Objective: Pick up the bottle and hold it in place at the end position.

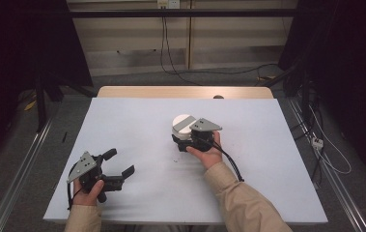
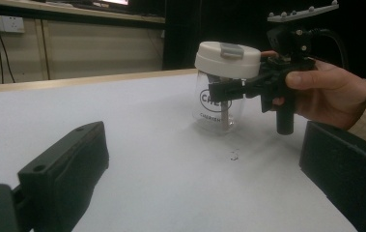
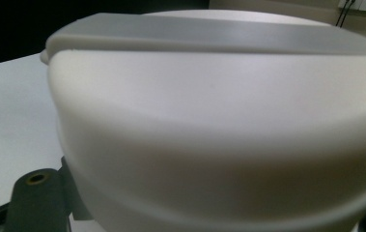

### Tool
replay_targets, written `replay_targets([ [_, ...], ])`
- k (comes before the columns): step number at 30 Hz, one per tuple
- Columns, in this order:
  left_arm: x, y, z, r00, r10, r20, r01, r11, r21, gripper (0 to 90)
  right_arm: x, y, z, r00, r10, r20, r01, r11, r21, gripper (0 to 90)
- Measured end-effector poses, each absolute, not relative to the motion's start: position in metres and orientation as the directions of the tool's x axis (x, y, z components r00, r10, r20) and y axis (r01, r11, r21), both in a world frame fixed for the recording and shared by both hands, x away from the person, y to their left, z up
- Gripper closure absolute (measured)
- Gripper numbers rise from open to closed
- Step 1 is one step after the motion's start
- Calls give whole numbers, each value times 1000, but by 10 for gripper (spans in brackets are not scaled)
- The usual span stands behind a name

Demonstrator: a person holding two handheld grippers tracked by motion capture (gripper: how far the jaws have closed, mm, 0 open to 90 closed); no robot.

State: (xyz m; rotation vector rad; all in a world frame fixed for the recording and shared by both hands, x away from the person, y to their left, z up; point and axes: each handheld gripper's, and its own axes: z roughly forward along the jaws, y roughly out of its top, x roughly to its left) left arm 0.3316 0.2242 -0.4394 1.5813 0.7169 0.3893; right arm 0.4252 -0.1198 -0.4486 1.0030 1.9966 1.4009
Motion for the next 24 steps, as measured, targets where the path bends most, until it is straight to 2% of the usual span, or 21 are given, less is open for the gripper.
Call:
replay_targets([
  [24,332,225,-440,736,658,-160,220,-10,975,31,428,-120,-456,-622,783,4,276,214,937,185],
])
